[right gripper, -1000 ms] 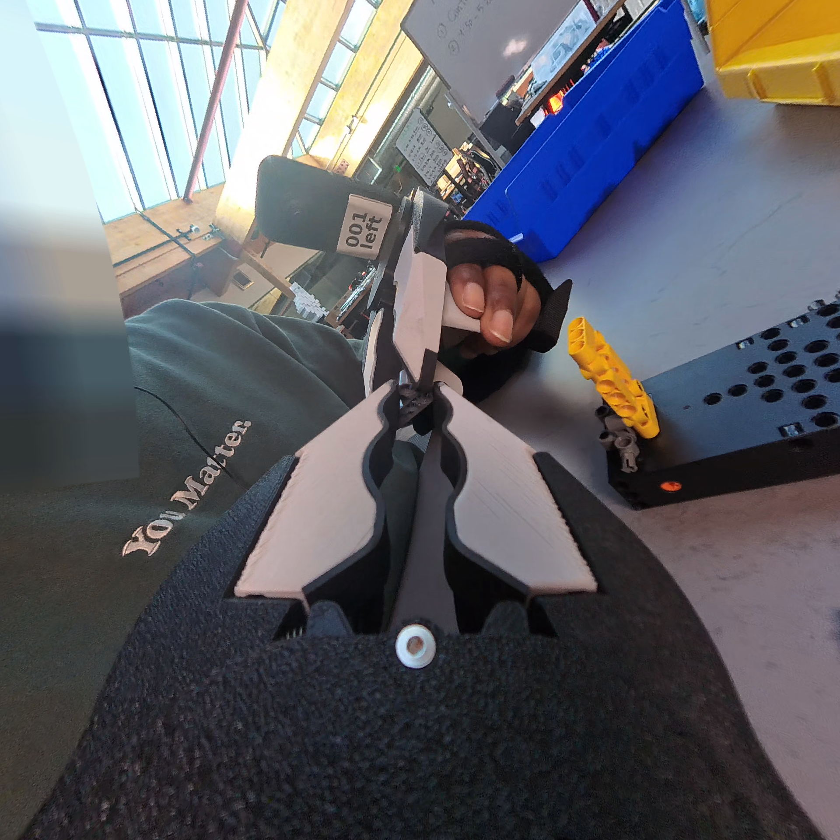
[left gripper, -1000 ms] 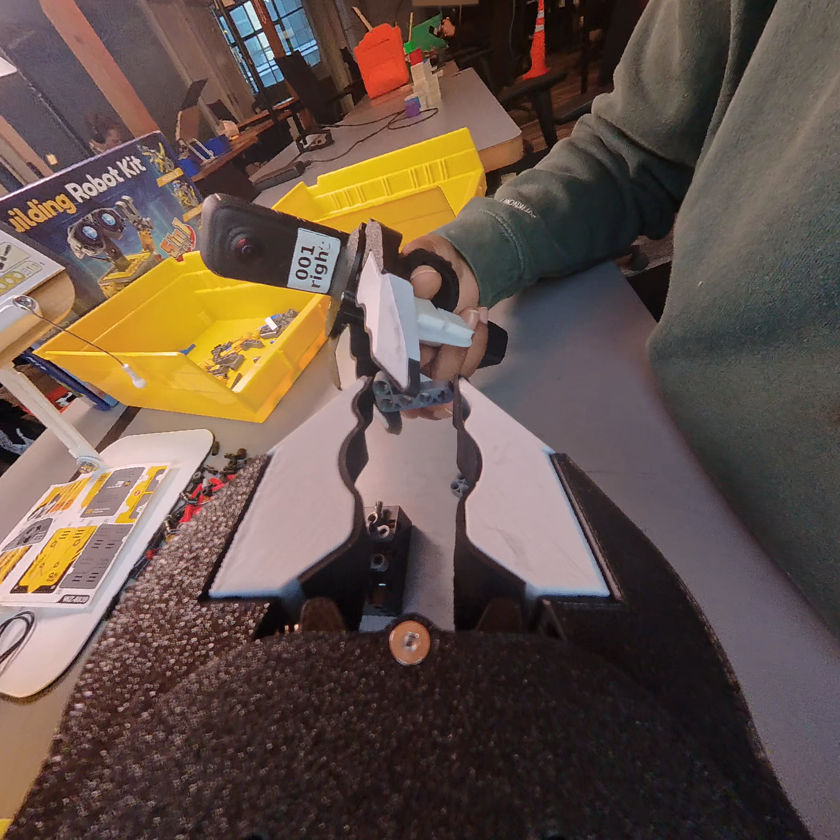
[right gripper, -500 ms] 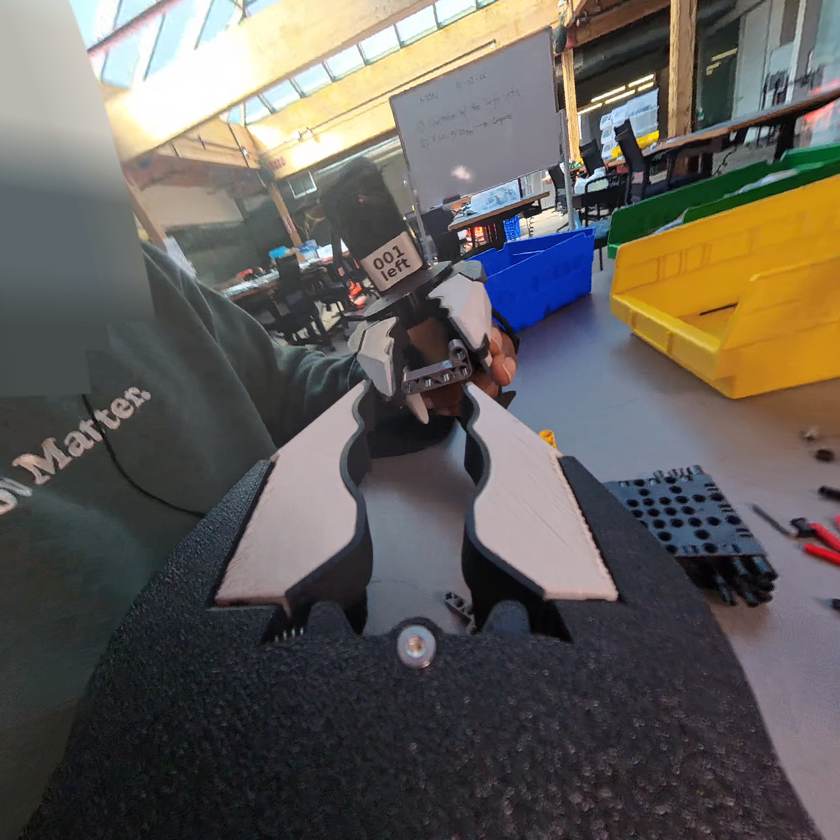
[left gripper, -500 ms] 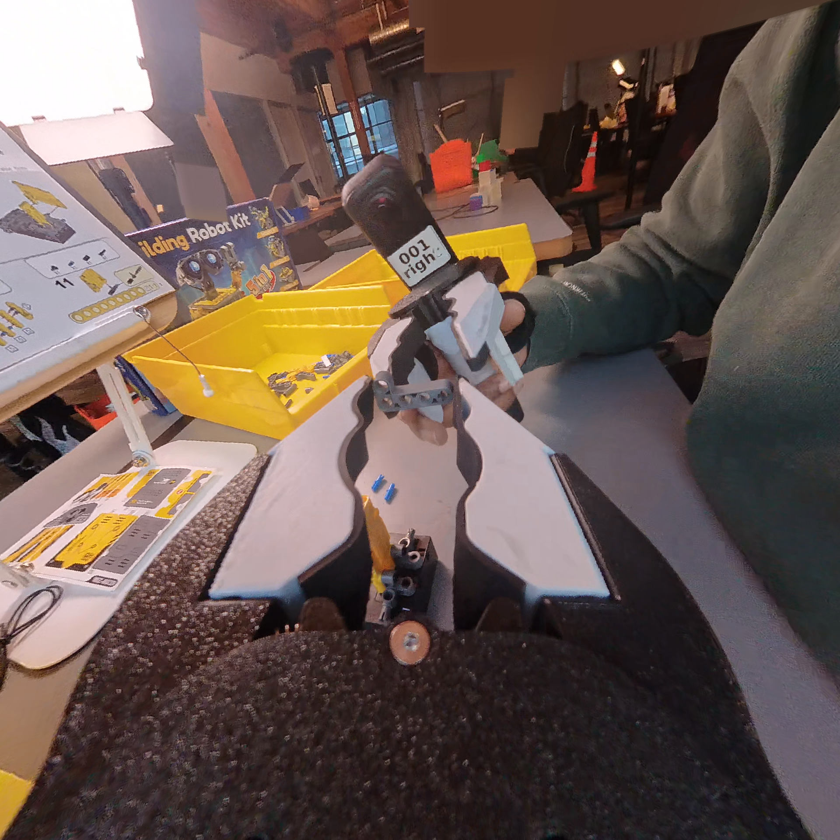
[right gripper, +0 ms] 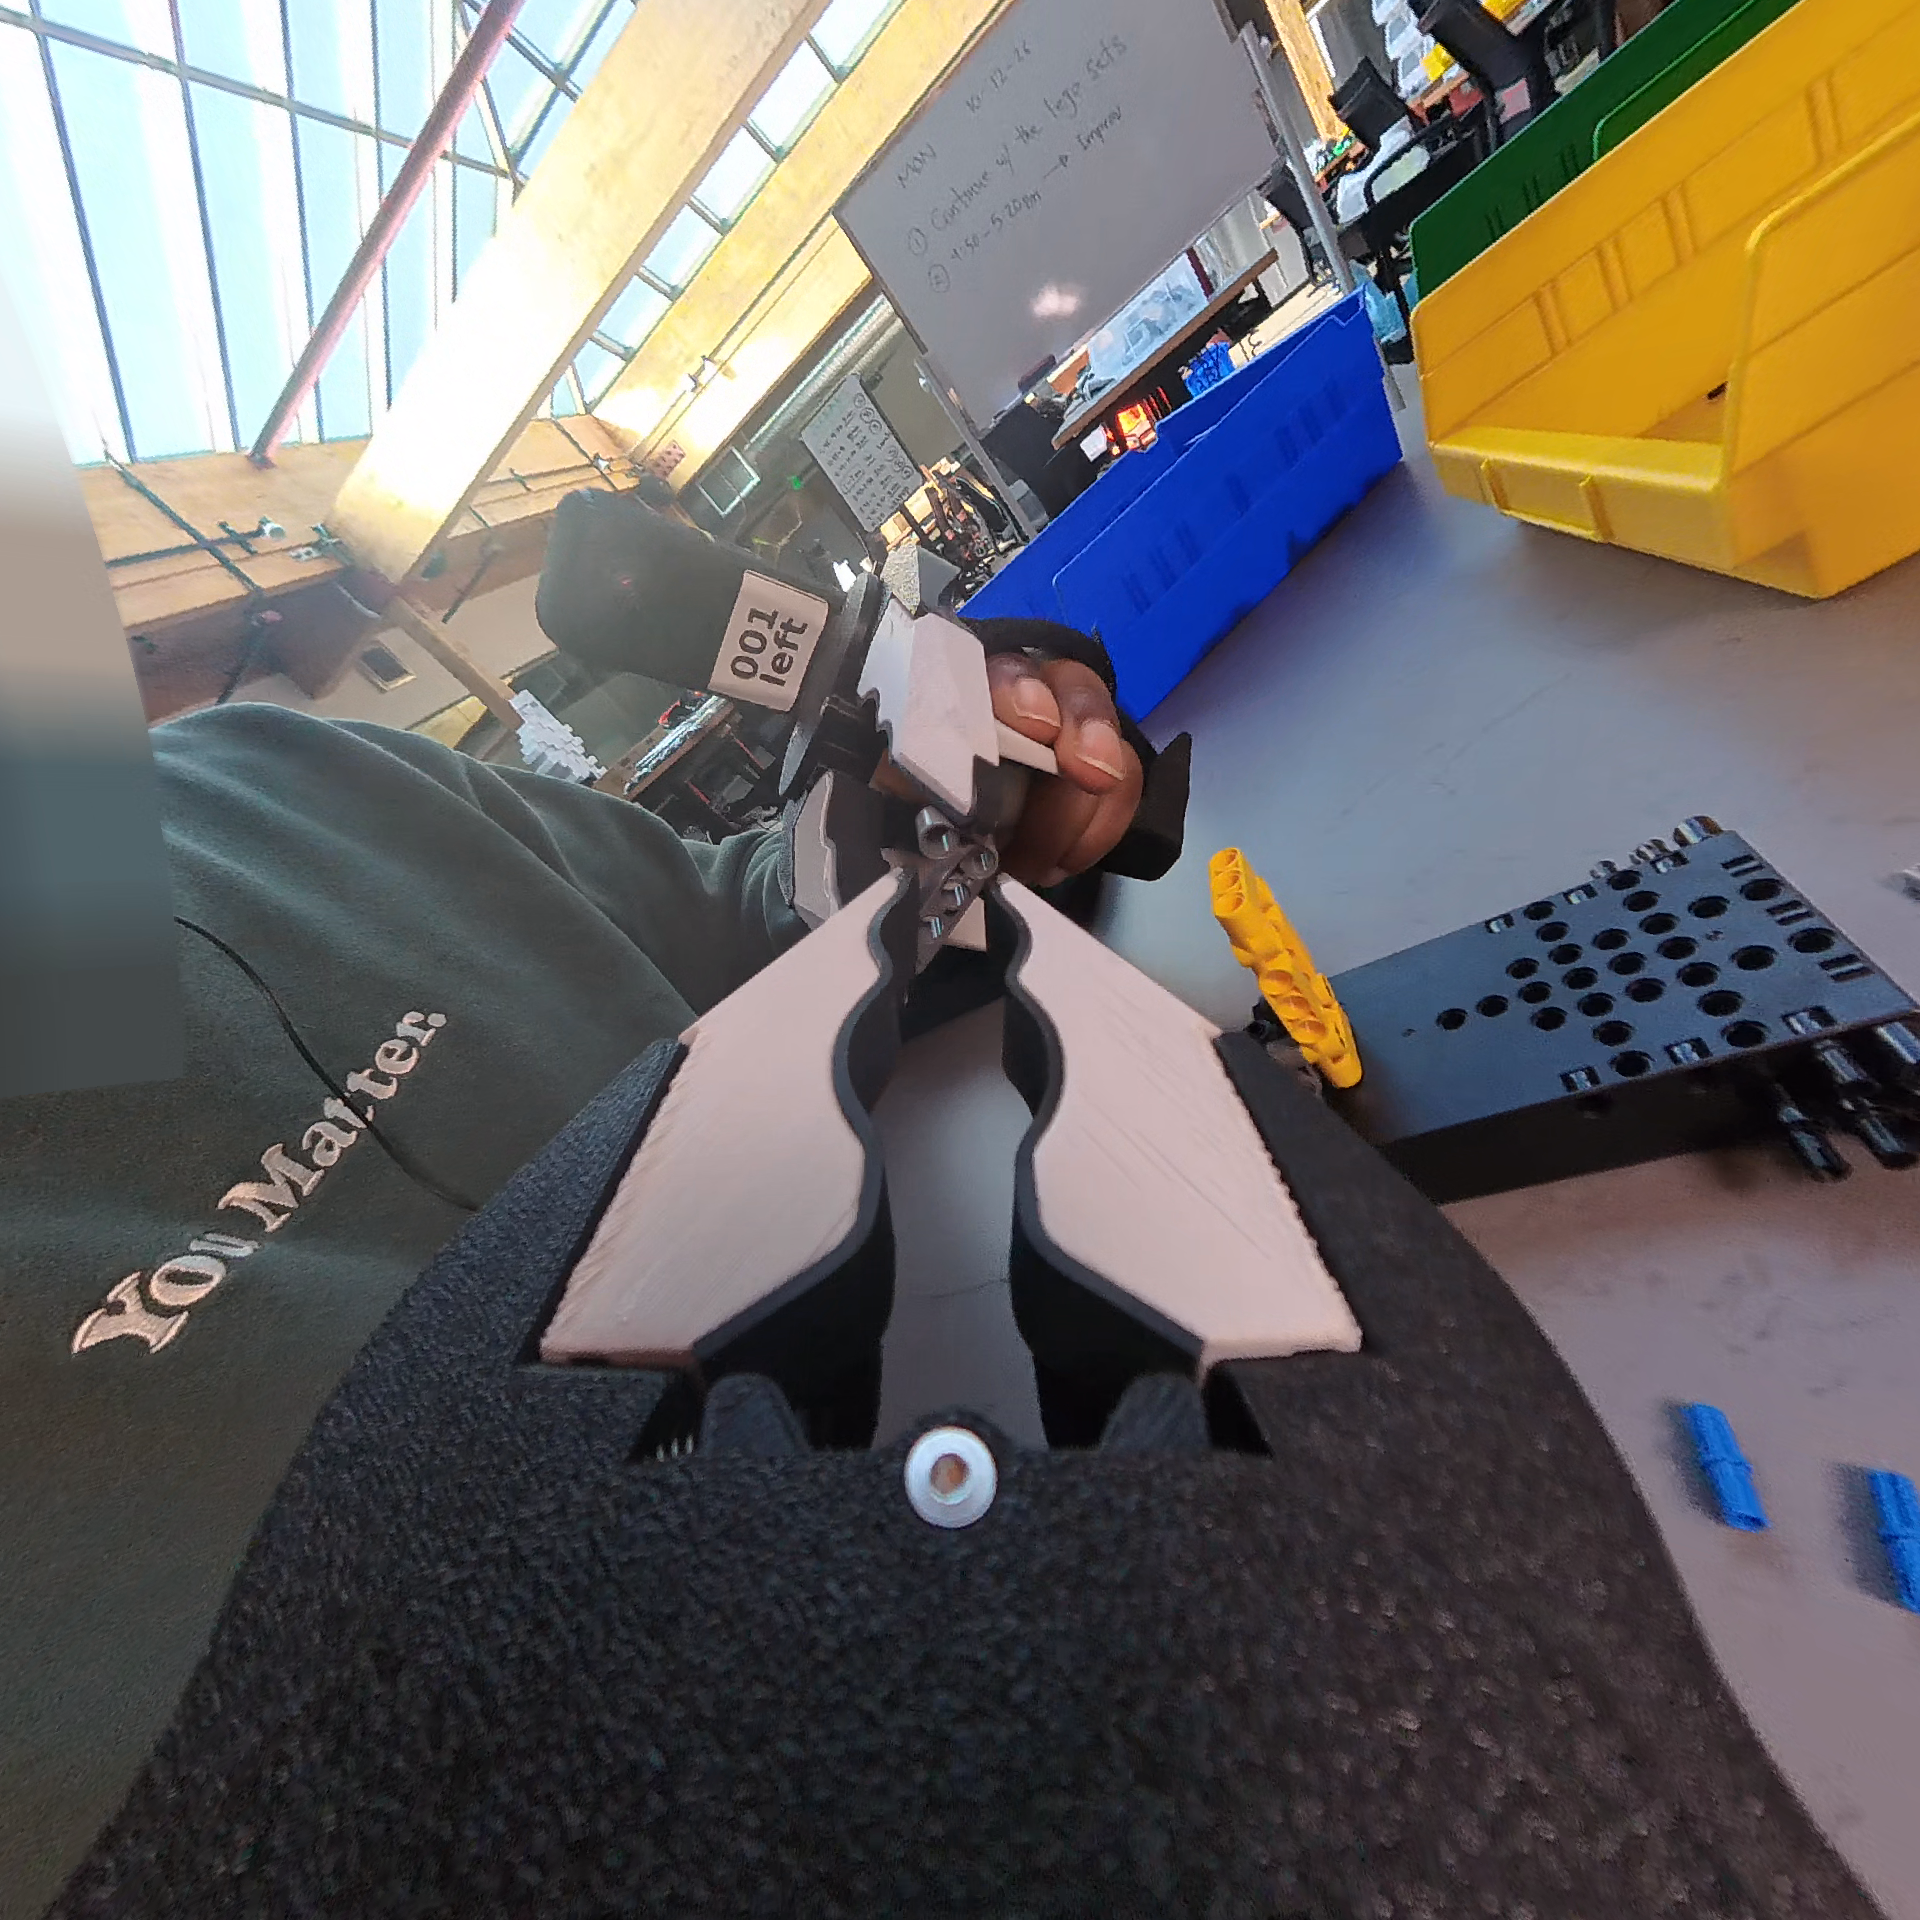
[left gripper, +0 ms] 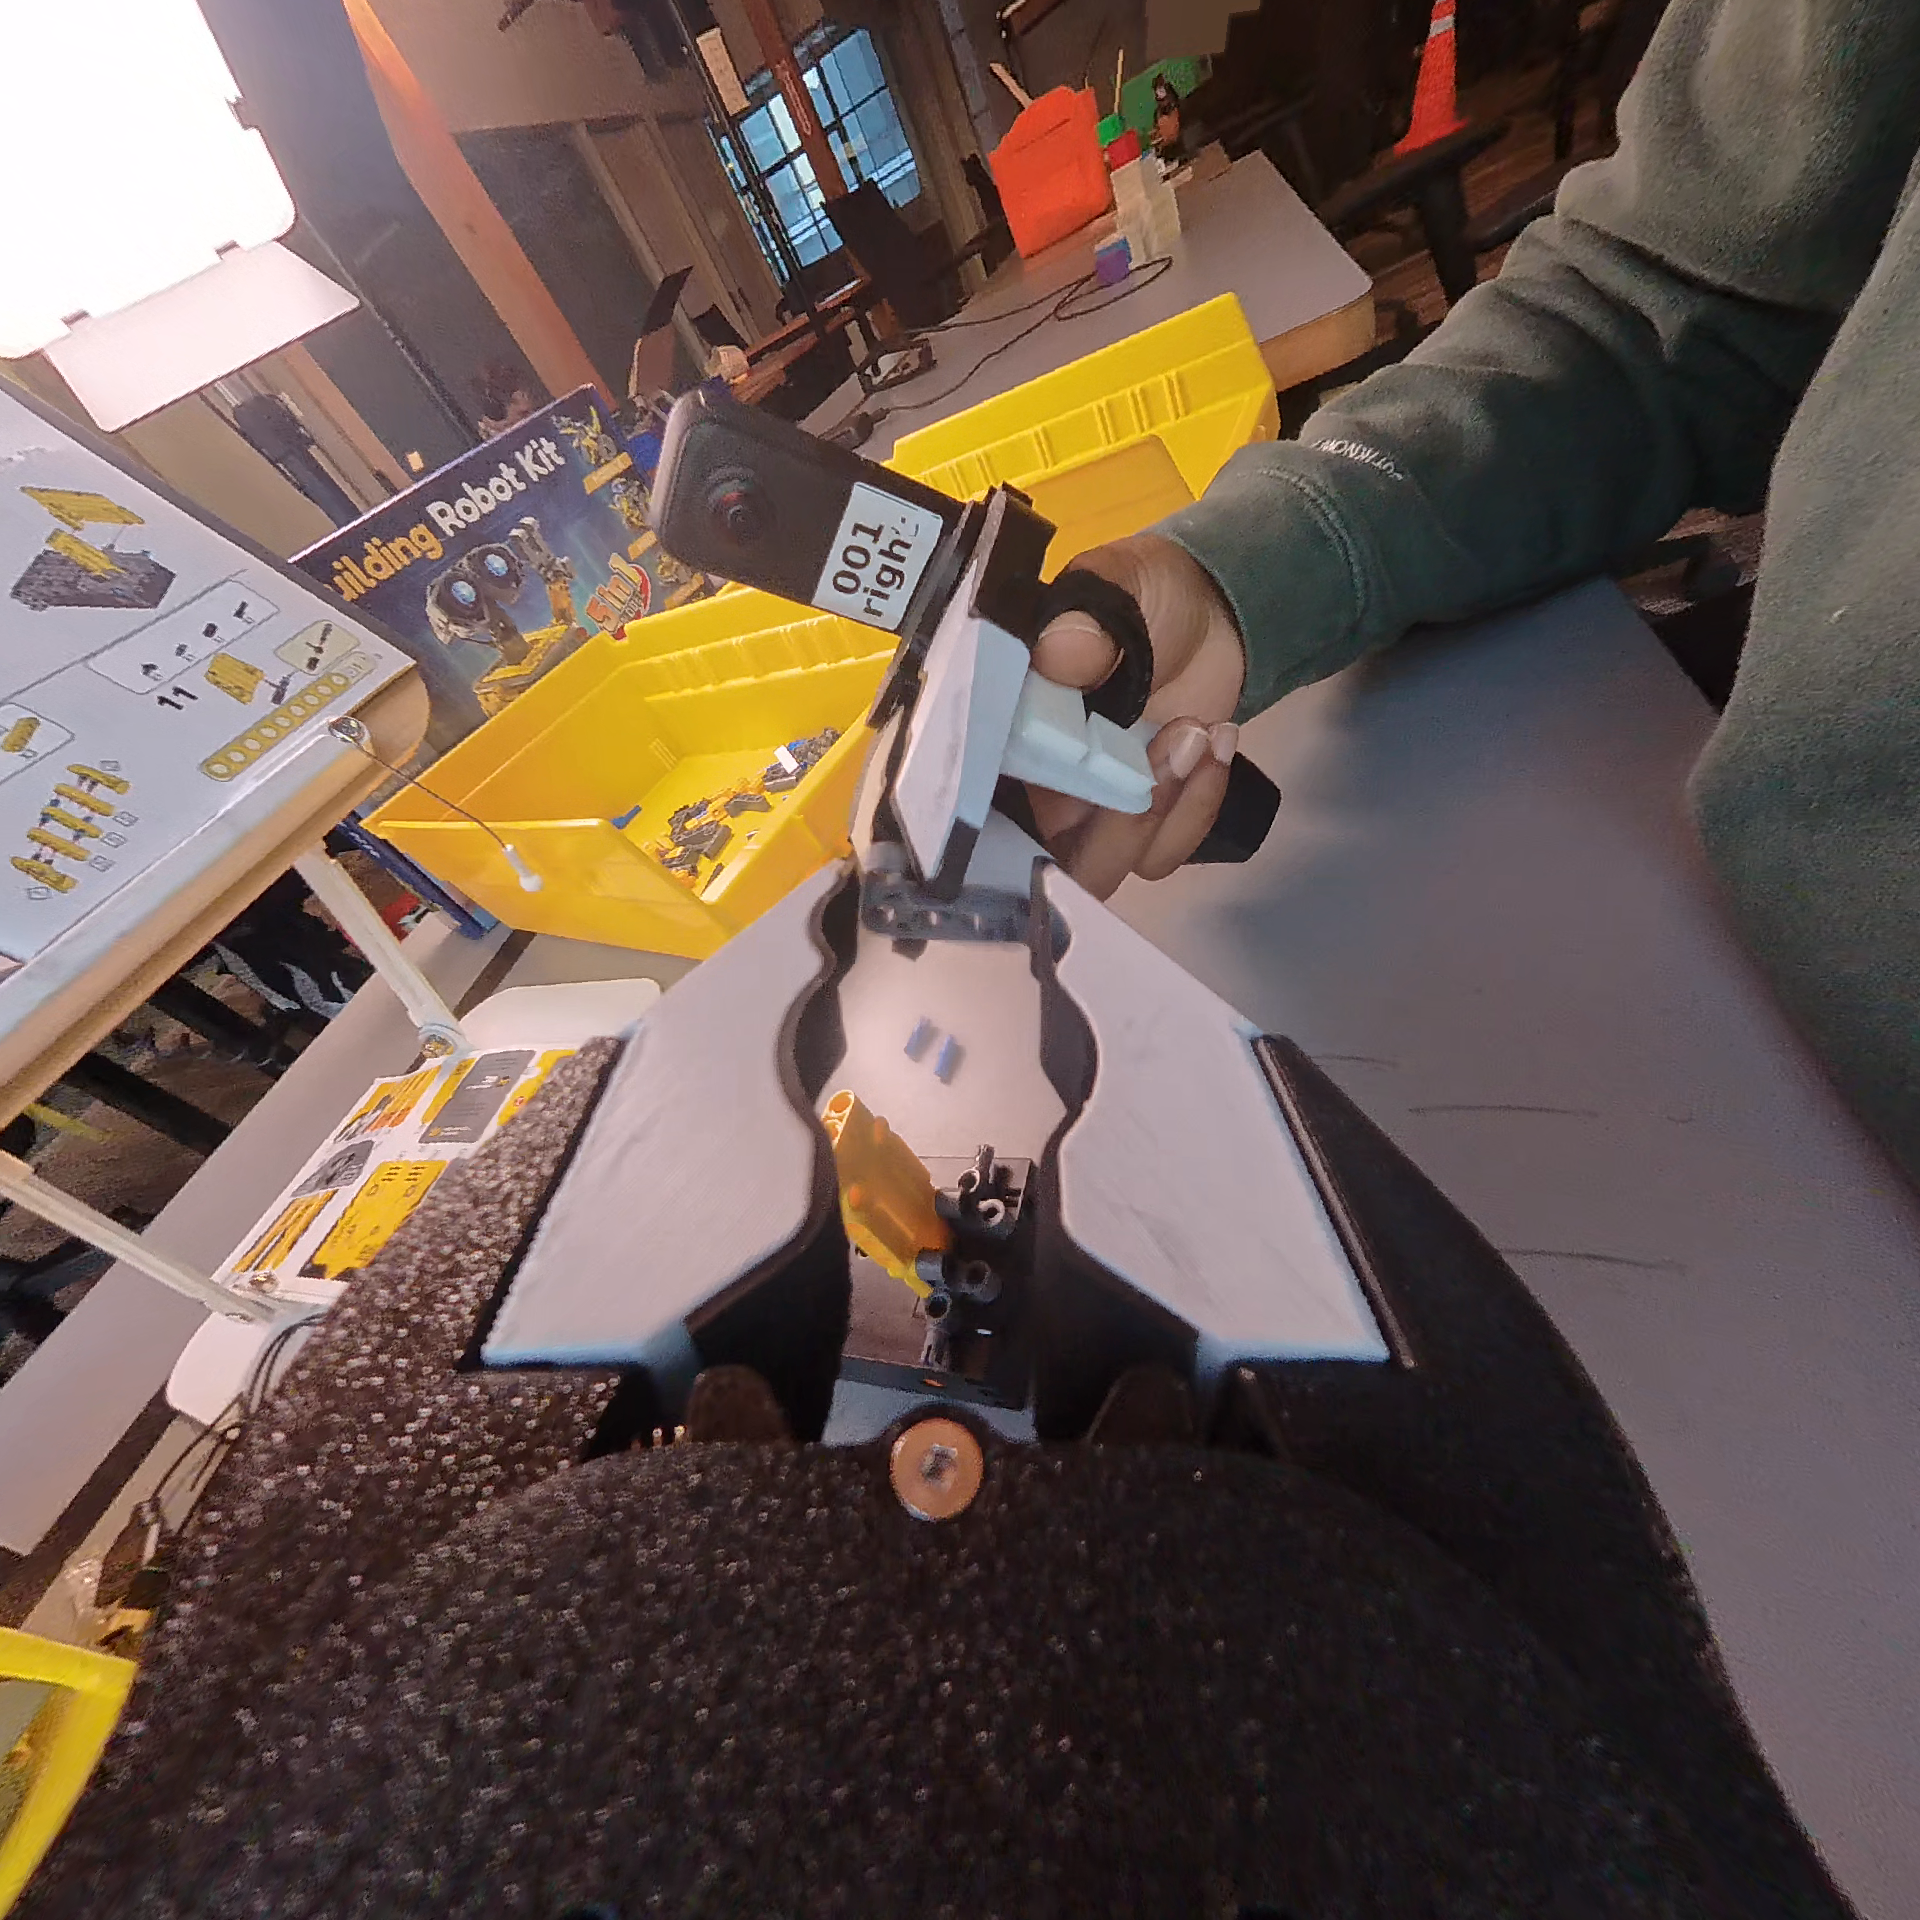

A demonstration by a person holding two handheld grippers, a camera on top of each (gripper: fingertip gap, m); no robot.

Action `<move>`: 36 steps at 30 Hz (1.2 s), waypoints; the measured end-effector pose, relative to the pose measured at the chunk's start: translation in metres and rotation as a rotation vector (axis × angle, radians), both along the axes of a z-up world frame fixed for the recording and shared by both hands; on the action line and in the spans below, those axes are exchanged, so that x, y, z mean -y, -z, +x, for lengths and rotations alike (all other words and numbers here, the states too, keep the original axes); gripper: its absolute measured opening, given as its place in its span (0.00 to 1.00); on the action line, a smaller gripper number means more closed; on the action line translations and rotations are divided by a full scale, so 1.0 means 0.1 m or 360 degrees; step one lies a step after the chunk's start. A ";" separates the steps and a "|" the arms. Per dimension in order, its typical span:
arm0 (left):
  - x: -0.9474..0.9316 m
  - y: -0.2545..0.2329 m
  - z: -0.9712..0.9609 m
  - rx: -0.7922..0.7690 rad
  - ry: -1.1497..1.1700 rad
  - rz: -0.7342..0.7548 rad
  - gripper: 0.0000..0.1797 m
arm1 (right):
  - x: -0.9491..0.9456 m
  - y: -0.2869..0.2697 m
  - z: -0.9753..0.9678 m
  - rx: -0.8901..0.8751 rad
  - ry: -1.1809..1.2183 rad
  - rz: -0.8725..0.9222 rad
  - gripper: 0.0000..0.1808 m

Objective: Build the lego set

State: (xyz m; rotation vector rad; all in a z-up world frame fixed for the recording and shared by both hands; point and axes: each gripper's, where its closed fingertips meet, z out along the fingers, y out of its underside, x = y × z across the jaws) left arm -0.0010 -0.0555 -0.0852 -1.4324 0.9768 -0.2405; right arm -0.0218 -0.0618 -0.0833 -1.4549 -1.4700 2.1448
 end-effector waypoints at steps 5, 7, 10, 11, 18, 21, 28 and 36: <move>0.05 -0.04 -0.02 0.0142 0.0086 -0.0109 0.12 | -0.01 0.03 0.04 0.0016 -0.0027 0.0060 0.04; 0.04 -0.04 -0.03 0.0167 0.0089 -0.0121 0.11 | 0.00 0.04 0.04 0.0019 -0.0034 0.0094 0.03; 0.04 -0.04 -0.04 0.0194 0.0096 -0.0148 0.08 | 0.01 0.09 0.04 0.0053 -0.0037 0.0097 0.03; 0.04 -0.03 -0.04 0.0186 0.0091 -0.0153 0.07 | 0.01 0.11 0.03 0.0070 -0.0039 0.0102 0.03; 0.06 0.01 -0.03 0.0149 0.0119 -0.0183 0.04 | 0.05 0.14 0.04 0.0081 -0.0065 0.0118 0.03; 0.06 0.02 -0.03 0.0140 0.0111 -0.0182 0.04 | 0.05 0.15 0.04 0.0088 -0.0062 0.0124 0.03; 0.04 0.05 -0.04 0.0116 0.0092 -0.0191 0.05 | 0.04 0.19 0.04 0.0103 -0.0057 0.0153 0.03; 0.07 0.02 -0.03 0.0228 0.0140 -0.0300 0.04 | 0.06 0.16 0.04 0.0066 -0.0060 0.0170 0.04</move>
